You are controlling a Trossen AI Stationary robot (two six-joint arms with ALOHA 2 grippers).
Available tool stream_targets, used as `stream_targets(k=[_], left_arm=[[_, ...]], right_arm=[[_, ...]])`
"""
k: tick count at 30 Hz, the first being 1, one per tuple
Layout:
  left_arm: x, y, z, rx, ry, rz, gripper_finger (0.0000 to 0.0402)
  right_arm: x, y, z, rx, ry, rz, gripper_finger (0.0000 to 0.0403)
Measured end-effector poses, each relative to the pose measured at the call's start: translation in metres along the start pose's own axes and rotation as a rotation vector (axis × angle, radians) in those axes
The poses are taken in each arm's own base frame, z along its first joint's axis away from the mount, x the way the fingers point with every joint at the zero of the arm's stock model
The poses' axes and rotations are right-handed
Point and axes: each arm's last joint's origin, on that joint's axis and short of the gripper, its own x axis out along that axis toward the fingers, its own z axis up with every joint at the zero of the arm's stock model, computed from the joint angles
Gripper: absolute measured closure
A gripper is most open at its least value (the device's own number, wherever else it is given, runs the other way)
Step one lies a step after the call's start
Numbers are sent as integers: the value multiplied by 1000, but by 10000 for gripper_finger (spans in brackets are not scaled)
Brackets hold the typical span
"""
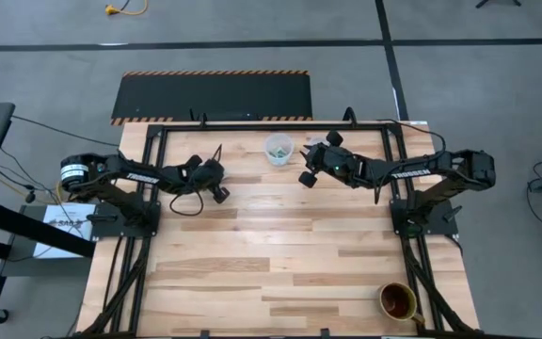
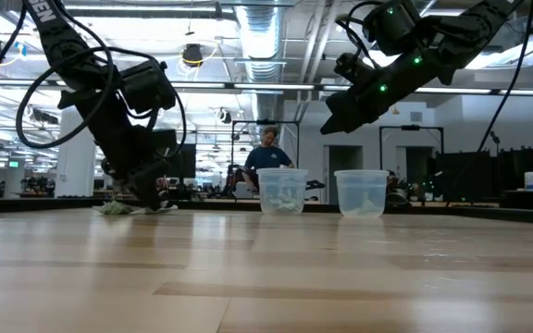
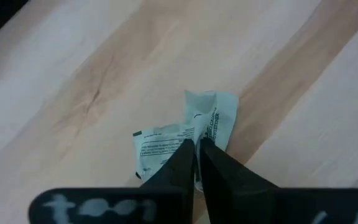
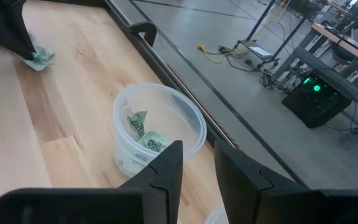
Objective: Pick and place Stevia / Truvia into bins
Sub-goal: Put the stevia packet into the right transparent container
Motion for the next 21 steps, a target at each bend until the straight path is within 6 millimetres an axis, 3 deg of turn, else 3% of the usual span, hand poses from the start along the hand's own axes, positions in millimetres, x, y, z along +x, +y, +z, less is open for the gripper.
stream_targets(k=[14,21], left_arm=[[-3,-3,10,17,-50,37,393],[-3,-3,10,24,-49,36,363]], right_arm=[[0,0,0,0,0,2,316],[0,0,0,0,0,4,316]])
